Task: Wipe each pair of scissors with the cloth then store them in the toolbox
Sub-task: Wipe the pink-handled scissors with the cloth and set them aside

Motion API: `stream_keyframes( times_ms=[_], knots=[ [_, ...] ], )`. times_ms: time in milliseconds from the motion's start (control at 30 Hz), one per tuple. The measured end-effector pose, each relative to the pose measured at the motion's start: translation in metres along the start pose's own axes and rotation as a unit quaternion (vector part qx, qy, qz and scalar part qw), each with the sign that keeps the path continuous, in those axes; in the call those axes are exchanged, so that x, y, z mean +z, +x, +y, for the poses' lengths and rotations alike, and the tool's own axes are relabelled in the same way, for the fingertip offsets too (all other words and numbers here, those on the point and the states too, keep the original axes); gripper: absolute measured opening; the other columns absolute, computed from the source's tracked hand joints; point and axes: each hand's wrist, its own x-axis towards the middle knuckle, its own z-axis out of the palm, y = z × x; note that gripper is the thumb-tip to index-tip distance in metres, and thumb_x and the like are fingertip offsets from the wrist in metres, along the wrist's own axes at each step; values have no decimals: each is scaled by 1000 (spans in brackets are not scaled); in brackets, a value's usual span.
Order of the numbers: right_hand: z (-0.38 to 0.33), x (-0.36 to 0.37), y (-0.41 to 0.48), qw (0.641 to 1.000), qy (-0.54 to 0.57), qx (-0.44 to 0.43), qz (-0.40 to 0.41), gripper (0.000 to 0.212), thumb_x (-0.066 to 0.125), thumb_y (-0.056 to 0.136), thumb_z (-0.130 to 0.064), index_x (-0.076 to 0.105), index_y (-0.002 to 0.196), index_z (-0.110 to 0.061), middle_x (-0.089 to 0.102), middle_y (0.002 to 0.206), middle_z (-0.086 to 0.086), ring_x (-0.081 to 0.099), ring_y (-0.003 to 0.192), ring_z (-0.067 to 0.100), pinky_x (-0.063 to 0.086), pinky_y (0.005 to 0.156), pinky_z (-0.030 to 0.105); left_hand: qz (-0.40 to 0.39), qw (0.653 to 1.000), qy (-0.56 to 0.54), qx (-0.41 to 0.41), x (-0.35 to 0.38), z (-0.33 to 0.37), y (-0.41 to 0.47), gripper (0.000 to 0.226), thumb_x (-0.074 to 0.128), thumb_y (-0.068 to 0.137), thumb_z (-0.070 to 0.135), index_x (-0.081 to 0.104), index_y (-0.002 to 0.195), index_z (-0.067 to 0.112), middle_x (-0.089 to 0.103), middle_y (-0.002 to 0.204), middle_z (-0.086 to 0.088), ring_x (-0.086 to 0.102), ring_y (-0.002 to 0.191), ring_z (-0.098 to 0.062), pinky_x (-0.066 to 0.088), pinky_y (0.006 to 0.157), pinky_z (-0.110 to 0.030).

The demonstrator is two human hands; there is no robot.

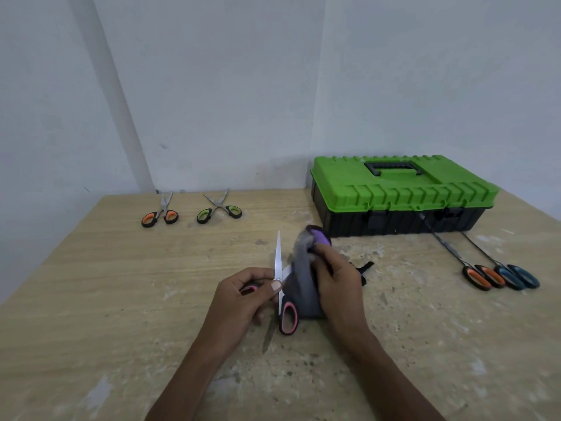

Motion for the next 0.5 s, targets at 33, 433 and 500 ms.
stream_keyframes(
  times_ms=[33, 433, 500],
  knots=[
    [1, -2, 3, 998, 39, 28, 35, 22, 52, 99, -3, 70, 107, -14, 72, 92, -4, 64, 81, 0, 46, 72, 13, 0, 1000, -3, 0, 0, -1, 0, 11, 76, 89, 12, 78, 97, 18, 77, 79, -7, 58, 57, -12, 47, 50, -25],
    [-20, 3, -6, 974, 120, 94, -170, 14, 58, 99, -8, 71, 98, -14, 73, 76, -13, 65, 71, -3, 47, 62, 14, -18, 1000, -8, 6, -1, -1, 1, 10, 73, 91, 9, 75, 100, 6, 77, 84, -13, 59, 54, -12, 50, 51, -28],
    [-19, 1, -2, 970, 140, 114, -162, 16, 58, 99, -10, 72, 92, -15, 73, 72, -11, 65, 66, 0, 47, 58, 16, -25, 1000, -7, 11, 1, 1, 1, 8, 73, 91, 9, 74, 98, 7, 78, 85, -11, 60, 55, -10, 47, 49, -24]
  ],
)
